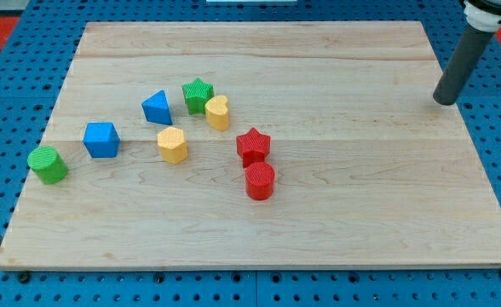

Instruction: Move the red star at the top center of the board

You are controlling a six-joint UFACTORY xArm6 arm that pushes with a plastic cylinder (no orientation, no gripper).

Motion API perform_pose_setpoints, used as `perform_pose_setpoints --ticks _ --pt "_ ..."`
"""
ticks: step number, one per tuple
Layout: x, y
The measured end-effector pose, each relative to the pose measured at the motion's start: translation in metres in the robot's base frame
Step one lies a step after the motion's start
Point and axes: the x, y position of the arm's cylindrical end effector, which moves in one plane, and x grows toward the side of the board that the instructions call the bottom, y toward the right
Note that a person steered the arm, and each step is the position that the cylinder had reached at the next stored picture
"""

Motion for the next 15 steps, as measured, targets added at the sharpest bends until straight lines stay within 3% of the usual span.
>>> perform_pose_setpoints --ticks 6,8,10,11,12,14,15 --pt "-0.027 -0.035" --pt "-0.018 -0.050" --pt "0.095 -0.051" --pt "0.172 -0.132" --pt "0.180 -0.232" --pt "0.092 -0.297" --pt "0.077 -0.293"
